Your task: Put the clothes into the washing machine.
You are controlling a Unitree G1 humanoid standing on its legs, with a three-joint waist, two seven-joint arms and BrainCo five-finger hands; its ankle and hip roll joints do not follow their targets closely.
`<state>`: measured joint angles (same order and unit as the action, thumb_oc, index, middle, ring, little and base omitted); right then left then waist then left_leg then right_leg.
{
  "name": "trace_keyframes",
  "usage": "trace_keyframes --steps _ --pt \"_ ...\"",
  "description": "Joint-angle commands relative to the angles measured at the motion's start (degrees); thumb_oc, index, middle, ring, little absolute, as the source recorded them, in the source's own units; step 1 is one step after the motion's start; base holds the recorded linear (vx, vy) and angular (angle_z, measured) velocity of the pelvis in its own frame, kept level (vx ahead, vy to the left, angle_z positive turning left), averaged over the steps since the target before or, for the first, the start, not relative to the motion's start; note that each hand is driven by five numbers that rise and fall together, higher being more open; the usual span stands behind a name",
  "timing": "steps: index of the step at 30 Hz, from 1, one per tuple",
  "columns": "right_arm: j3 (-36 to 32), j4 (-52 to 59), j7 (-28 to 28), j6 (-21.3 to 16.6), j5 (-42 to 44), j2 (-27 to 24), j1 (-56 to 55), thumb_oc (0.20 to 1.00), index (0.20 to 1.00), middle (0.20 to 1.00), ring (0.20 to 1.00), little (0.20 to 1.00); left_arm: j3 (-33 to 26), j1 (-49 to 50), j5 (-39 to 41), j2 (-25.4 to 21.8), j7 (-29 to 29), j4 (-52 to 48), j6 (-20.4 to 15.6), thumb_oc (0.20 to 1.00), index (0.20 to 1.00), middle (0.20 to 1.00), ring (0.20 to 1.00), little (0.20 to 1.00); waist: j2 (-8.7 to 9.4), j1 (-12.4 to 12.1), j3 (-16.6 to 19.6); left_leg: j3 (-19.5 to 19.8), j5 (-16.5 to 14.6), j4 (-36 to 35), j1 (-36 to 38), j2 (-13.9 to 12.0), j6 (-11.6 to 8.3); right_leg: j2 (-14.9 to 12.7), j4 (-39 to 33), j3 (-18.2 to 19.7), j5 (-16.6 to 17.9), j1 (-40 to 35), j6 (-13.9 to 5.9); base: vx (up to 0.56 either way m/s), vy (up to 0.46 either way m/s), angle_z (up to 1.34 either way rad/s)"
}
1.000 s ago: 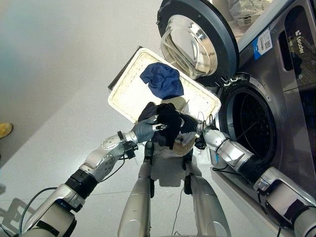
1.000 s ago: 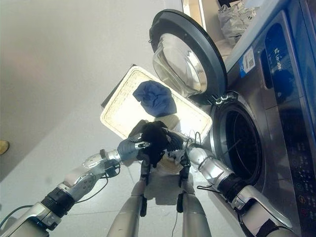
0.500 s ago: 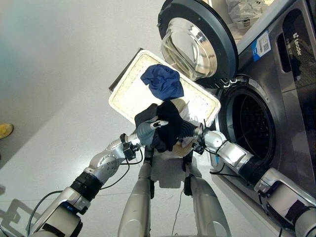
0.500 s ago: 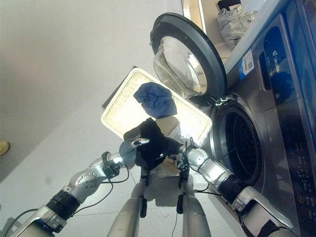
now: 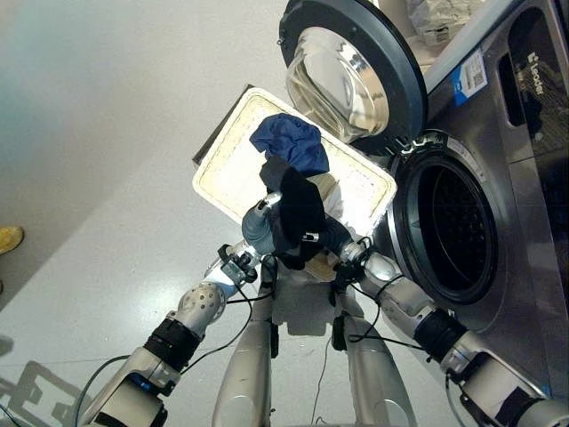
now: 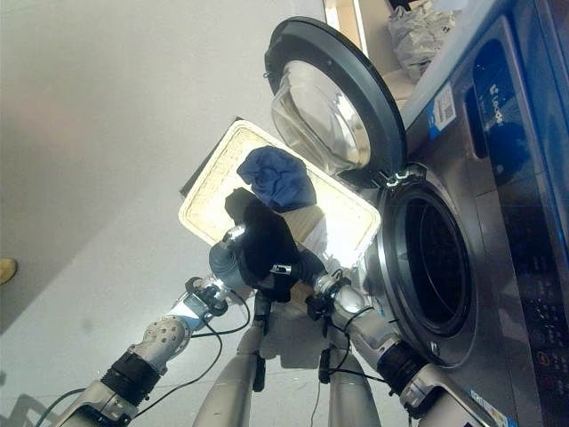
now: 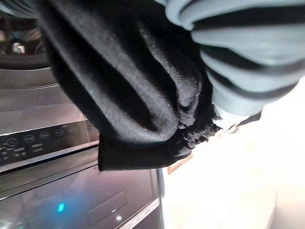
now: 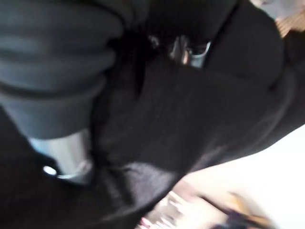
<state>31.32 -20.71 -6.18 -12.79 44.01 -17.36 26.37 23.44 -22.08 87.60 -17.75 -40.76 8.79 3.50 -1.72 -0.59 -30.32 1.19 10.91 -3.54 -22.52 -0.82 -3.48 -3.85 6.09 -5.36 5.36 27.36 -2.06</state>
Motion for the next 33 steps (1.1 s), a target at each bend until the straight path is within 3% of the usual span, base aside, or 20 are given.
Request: trace_keyframes --steps 1,5,6,7,9,10,11,12,14,15,17,18,20,22,26,27,28,33 --pt "-0.52 1.51 -2.23 -2.16 8.26 3.04 2.61 0.2 0.2 0.2 0.2 0.2 1.79 -0.18 0.26 5.58 0.0 -10.25 -0.38 0.2 0.2 0.2 0.2 0.2 -0.85 1.43 0.53 -2.89 -7.01 4.07 0.46 6.64 2.09 0.37 -5.85 -2.33 2.11 -2.41 -2.36 -0.01 0.009 -0.12" --pt "-2.83 0.98 -8.05 2.01 11.09 3.1 -0.28 0.2 0.2 0.2 0.2 0.2 -1.27 2.97 -1.9 5.62 3.64 -7.19 -3.41 0.2 0.2 0.2 0.2 0.2 -1.67 1.67 0.53 -3.15 -6.84 3.47 0.88 6.6 2.21 0.13 -5.78 -2.08 2.03 -2.42 -2.36 0.0 0.002 -0.08" --pt "-3.32 0.95 -9.72 3.89 10.73 2.2 -1.22 0.2 0.2 0.2 0.2 0.2 -2.55 4.07 -3.38 5.3 6.68 -6.35 -5.33 0.376 0.376 0.376 0.376 0.376 -1.98 1.71 0.53 -3.36 -6.72 3.42 0.99 6.59 2.18 0.0 -5.73 -2.03 2.03 -2.42 -2.37 0.0 0.006 -0.06" --pt "-3.63 0.77 -10.53 4.96 10.98 1.51 -1.7 0.2 0.2 0.2 0.2 0.2 -3.34 4.73 -5.2 4.87 9.08 -5.68 -6.91 0.771 0.771 0.771 0.771 0.771 -2.19 1.71 0.53 -3.47 -6.63 3.36 1.18 6.58 2.15 -0.07 -5.78 -2.03 2.06 -2.58 -2.41 0.0 0.006 -0.05" --pt "-3.98 0.54 -11.44 6.23 11.81 0.98 -2.15 0.2 0.2 0.2 0.2 0.2 -3.91 5.37 -7.11 4.5 12.15 -5.11 -8.45 1.0 1.0 1.0 1.0 1.0 -2.37 1.66 0.53 -3.54 -6.53 3.33 1.34 6.55 2.15 -0.13 -5.85 -2.03 2.13 -2.72 -2.4 0.0 0.0 0.0" --pt "-4.62 0.61 -13.28 8.99 14.18 0.38 -3.21 0.2 0.2 0.2 0.2 0.2 -4.49 6.15 -13.19 3.5 18.53 -4.24 -11.87 1.0 1.0 1.0 1.0 1.0 -2.63 1.69 0.53 -3.55 -6.56 3.25 1.72 6.54 2.16 -0.15 -5.88 -2.03 2.0 -3.05 -2.48 0.0 0.0 0.0" --pt "-4.69 0.61 -13.49 9.22 14.3 0.32 -3.14 0.2 0.2 0.2 0.2 0.2 -4.58 6.08 -13.61 3.42 19.1 -4.18 -12.02 1.0 1.0 1.0 1.0 1.0 -2.61 1.69 0.53 -3.6 -6.42 3.35 1.42 6.57 2.16 -0.17 -5.86 -1.99 2.16 -2.78 -2.46 0.0 0.0 0.0" --pt "-5.17 0.6 -15.76 12.02 16.3 -0.39 -3.8 0.2 0.2 0.2 0.2 0.2 -4.94 6.09 -19.68 1.56 26.4 -3.1 -14.35 1.0 1.0 1.0 1.0 1.0 -2.77 1.72 0.53 -3.73 -6.24 3.28 1.36 6.58 2.15 -0.14 -5.93 -1.98 2.18 -2.78 -2.48 0.0 0.0 0.0" --pt "-5.43 0.75 -17.3 14.53 17.75 -0.96 -4.71 0.2 0.2 0.2 0.2 0.2 -4.62 5.94 -27.59 -0.43 35.27 -1.83 -16.64 1.0 1.0 1.0 1.0 1.0 -2.88 1.74 0.53 -3.75 -6.08 3.46 1.08 6.56 2.1 -0.1 -5.72 -1.95 2.13 -2.57 -2.52 0.0 -0.011 -0.02" --pt "-5.42 1.27 -18.53 17.05 18.78 -1.71 -5.62 0.2 0.2 0.2 0.2 0.2 -4.43 5.6 -39.45 -2.86 44.32 0.12 -18.42 1.0 1.0 1.0 1.0 1.0 -2.97 1.85 0.53 -3.84 -6.04 3.48 1.19 6.5 2.05 -0.03 -5.66 -1.93 1.9 -2.77 -2.58 -0.01 -0.025 -0.07" --pt "-5.37 1.5 -19.36 18.76 19.89 -2.37 -6.0 0.2 0.2 0.2 0.2 0.2 -4.22 5.05 -45.47 -4.89 49.87 1.44 -18.15 1.0 1.0 1.0 1.0 1.0 -2.95 1.88 0.53 -3.95 -5.85 3.51 1.03 6.42 2.02 0.07 -5.58 -1.86 1.87 -2.71 -2.57 0.0 -0.038 -0.12" --pt "-5.19 1.69 -20.65 22.29 20.98 -3.5 -6.48 0.2 0.2 0.2 0.2 0.2 -4.76 4.07 -53.73 -7.51 57.14 3.59 -16.76 1.0 1.0 1.0 1.0 1.0 -2.75 2.0 0.53 -4.16 -5.59 3.72 0.44 6.32 1.98 0.23 -5.36 -1.66 1.89 -2.21 -2.58 0.0 -0.043 -0.09" --pt "-5.2 1.68 -20.67 22.3 20.97 -3.49 -6.48 0.2 0.2 0.2 0.2 0.2 -4.74 4.06 -53.77 -7.51 57.17 3.58 -16.74 1.0 1.0 1.0 1.0 1.0 -2.75 1.98 0.53 -4.18 -5.59 3.72 0.44 6.32 1.98 0.23 -5.35 -1.65 1.88 -2.2 -2.58 0.0 -0.036 -0.13" --pt "-4.19 1.09 -25.97 25.9 20.9 -6.65 -7.4 0.2 0.2 0.2 0.2 0.2 -5.88 2.28 -67.08 -12.55 67.7 7.17 -12.87 1.0 1.0 1.0 1.0 1.0 -1.88 2.29 0.53 -5.11 -5.41 3.8 -0.07 5.58 1.64 0.77 -5.39 -1.47 1.73 -1.93 -2.64 0.01 -0.076 -0.11" --pt "-4.19 1.09 -25.97 25.9 20.9 -6.65 -7.4 0.2 0.2 0.2 0.2 0.2 -5.88 2.28 -67.08 -12.55 67.7 7.17 -12.87 1.0 1.0 1.0 1.0 1.0 -1.88 2.29 0.53 -5.11 -5.41 3.8 -0.07 5.58 1.64 0.77 -5.39 -1.47 1.73 -1.93 -2.64 0.0 -0.013 -0.06" --pt "-3.99 0.94 -26.6 26.37 20.68 -6.99 -7.45 0.2 0.2 0.2 0.2 0.2 -5.97 2.01 -68.98 -13.1 68.98 7.55 -12.14 1.0 1.0 1.0 1.0 1.0 -1.76 2.29 0.53 -5.18 -5.41 3.82 -0.12 5.49 1.6 0.83 -5.35 -1.47 1.7 -1.88 -2.65 0.04 -0.083 -0.24" --pt "-2.68 -0.69 -31.3 27.89 17.79 -9.32 -6.95 0.2 0.2 0.2 0.2 0.2 -6.52 -0.96 -73.93 -16.37 72.13 11.25 -8.97 1.0 1.0 1.0 1.0 1.0 -1.19 2.46 0.53 -5.8 -5.32 3.95 -0.36 4.83 1.08 1.3 -4.95 -1.19 1.39 -1.59 -2.63 0.05 -0.094 -0.25" --pt "-2.37 -1.68 -33.01 27.76 22.4 -9.58 -6.64 0.2 0.2 0.2 0.2 0.2 -6.36 -2.71 -71.96 -16.46 72.57 14.44 -8.63 1.0 1.0 1.0 1.0 1.0 -1.27 2.71 0.53 -5.91 -5.44 4.44 -0.77 4.61 0.74 1.31 -4.33 -0.94 1.07 -1.11 -2.75 0.02 -0.039 -0.1"
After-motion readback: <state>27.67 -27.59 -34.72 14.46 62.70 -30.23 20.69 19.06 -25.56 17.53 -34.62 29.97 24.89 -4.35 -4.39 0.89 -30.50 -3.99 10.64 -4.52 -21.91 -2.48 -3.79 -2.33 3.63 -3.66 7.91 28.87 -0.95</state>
